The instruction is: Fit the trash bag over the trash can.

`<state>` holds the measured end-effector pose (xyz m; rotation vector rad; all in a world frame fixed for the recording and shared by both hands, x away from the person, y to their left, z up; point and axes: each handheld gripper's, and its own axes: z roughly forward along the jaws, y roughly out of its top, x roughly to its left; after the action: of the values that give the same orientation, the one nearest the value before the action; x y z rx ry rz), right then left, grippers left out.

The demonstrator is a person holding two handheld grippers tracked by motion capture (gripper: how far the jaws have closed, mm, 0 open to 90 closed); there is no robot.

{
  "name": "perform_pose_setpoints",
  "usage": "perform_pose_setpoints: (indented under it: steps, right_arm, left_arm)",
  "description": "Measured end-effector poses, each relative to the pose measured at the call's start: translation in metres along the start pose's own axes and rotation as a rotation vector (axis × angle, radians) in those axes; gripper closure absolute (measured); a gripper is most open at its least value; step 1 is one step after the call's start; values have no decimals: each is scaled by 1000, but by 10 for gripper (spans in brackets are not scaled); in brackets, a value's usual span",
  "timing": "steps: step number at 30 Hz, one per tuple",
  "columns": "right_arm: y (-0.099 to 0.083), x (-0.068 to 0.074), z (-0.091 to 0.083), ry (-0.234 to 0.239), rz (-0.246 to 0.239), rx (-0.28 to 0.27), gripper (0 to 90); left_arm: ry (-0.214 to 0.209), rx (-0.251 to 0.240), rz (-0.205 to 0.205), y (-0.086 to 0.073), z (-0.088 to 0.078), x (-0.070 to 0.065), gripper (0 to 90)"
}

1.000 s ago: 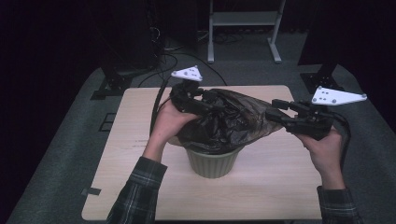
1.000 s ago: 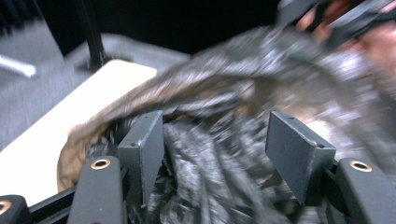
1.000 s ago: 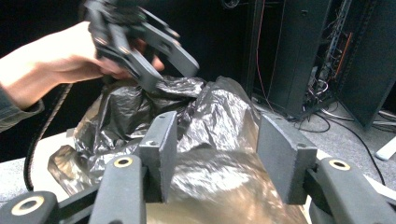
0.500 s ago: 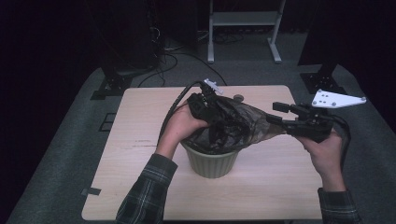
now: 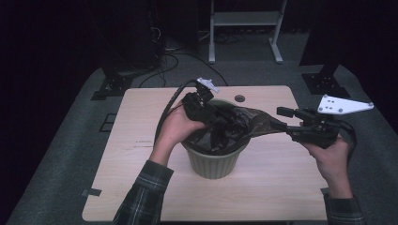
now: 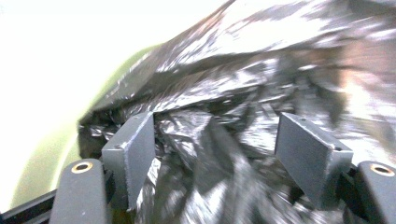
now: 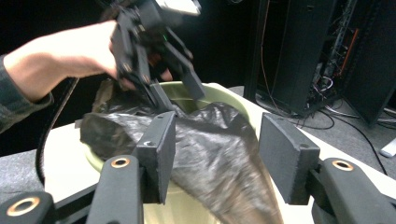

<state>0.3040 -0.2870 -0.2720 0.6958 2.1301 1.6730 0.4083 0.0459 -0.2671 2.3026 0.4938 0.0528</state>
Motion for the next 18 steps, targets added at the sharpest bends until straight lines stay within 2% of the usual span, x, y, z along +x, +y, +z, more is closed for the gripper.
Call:
perform_pose_setpoints:
  steps: [1,2,3,4,6,7,11,12,16,18]
  right_arm:
    - [0,0,0,0,0,0,454]
    - [-1,4,-2,8,-7,5,449]
    - [-1,5,-2,10,-12,8,446]
    - [-2,6,-2,11,-16,13,446]
    - [-3,7,-1,8,-19,18,444]
    - [-3,7,-1,8,-19,18,444]
    - [-4,6,1,6,-11,19,445]
    - [-4,6,1,6,-10,18,445]
    - [-4,7,2,5,-14,19,445]
    - [-3,7,2,7,-12,17,445]
  left_arm:
    - [-3,-28,10,-2,-8,-3,271]
    - [-17,-78,31,-6,-21,-12,272]
    - [-17,-78,31,-6,-21,-12,272]
    - [-52,-120,55,-12,-31,-22,272]
    - [-84,-154,86,-18,-37,-33,271]
    - [-84,-154,86,-18,-37,-33,271]
    - [-133,-209,135,-31,-40,-56,259]
    - [-159,-233,154,-37,-37,-66,258]
    - [-162,-239,176,-44,-29,-77,263]
    - [-140,-243,185,-50,-20,-80,299]
